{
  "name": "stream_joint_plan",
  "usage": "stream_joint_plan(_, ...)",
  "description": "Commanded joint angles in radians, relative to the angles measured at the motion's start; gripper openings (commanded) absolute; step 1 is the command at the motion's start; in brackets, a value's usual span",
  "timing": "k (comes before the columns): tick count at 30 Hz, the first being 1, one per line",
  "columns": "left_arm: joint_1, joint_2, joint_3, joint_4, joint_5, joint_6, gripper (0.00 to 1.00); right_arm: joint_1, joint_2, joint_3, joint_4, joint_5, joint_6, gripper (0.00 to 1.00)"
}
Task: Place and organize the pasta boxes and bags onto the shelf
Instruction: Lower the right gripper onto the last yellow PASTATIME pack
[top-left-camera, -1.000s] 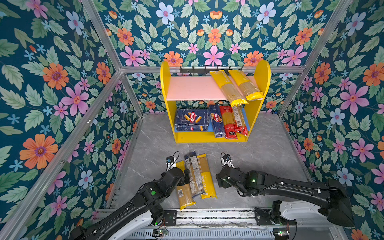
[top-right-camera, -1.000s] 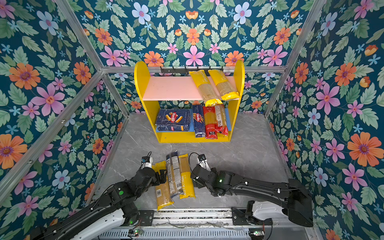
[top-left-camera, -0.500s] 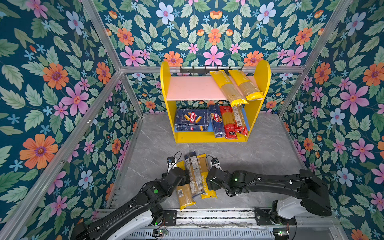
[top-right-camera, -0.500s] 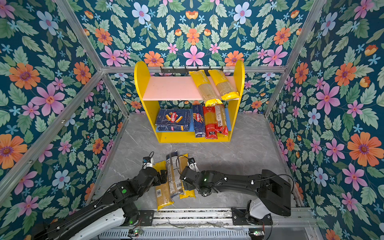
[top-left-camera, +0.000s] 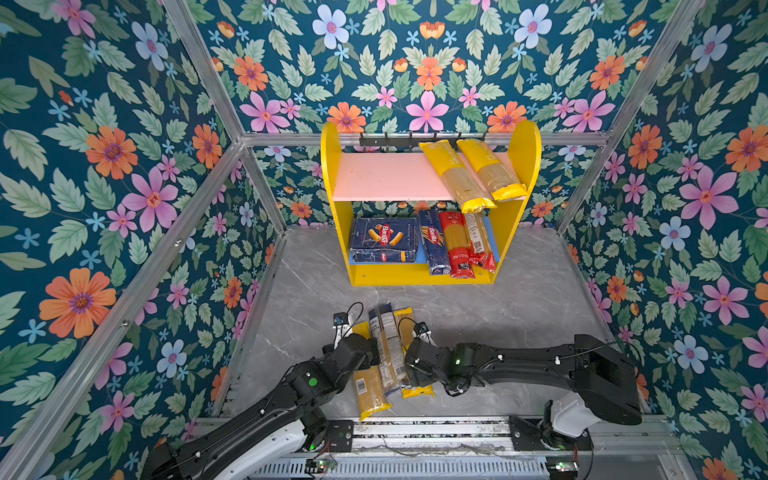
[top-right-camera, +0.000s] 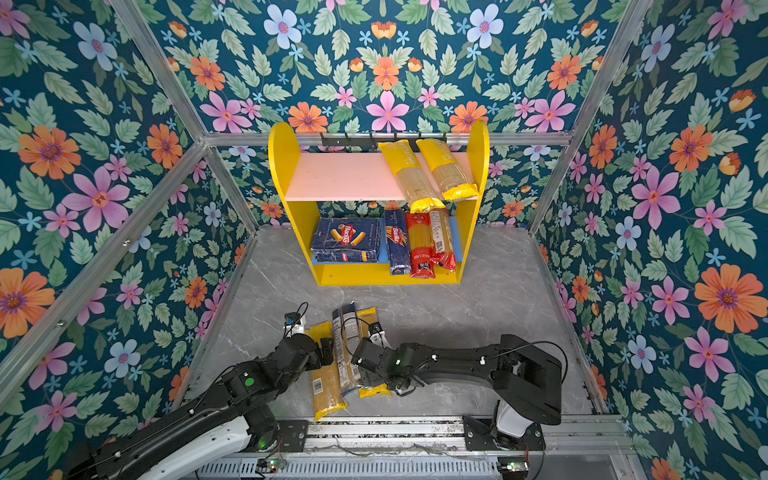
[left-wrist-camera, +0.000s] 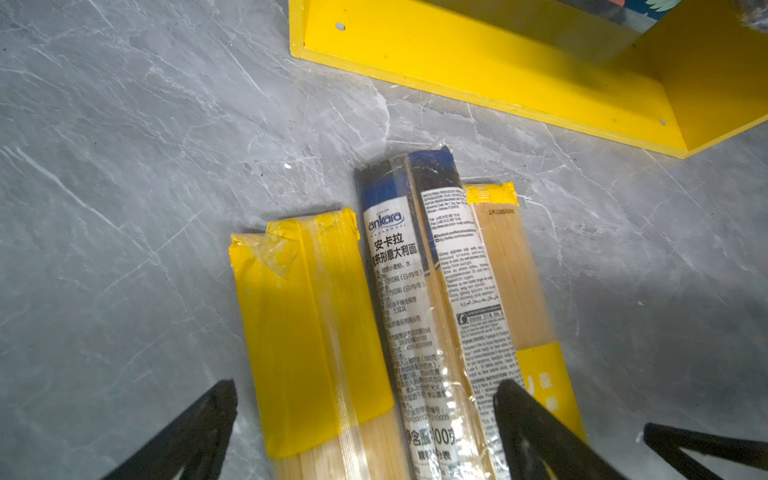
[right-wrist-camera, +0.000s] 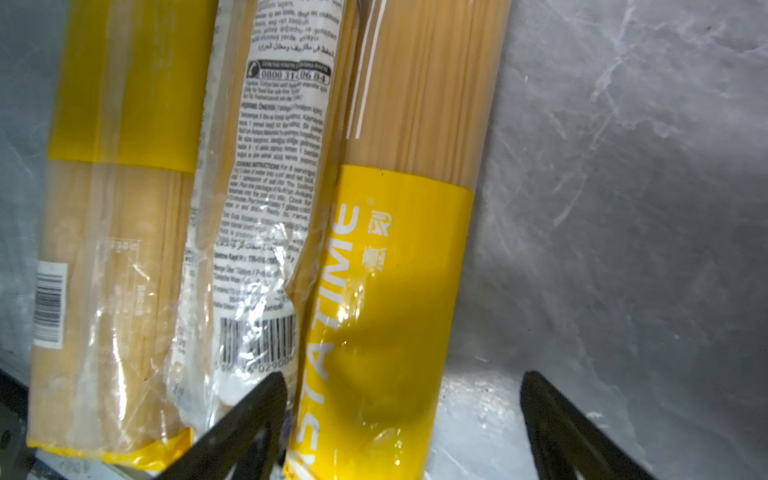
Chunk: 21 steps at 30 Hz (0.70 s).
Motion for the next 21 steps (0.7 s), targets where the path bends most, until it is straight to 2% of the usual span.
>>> stream_joint_plan(1, 0.001, 0.006, 0.011, 0.028, -0.019, -0.001, 0.99, 0.009, 0.009, 0.003, -0.009, 0.006, 0.028, 0.89)
stream_joint_plan(19, 0.002, -0.027, 0.004, 0.005, -0.052, -0.004, 0.99, 0.022, 0.039, 0.023, -0.008, -0.006, 0.045, 0.89)
stream_joint_plan(21, 0.000, -0.029, 0.005, 0.002, -0.054, -0.005, 0.99, 0.021, 0.081, 0.026, -0.004, -0.011, 0.047, 0.89)
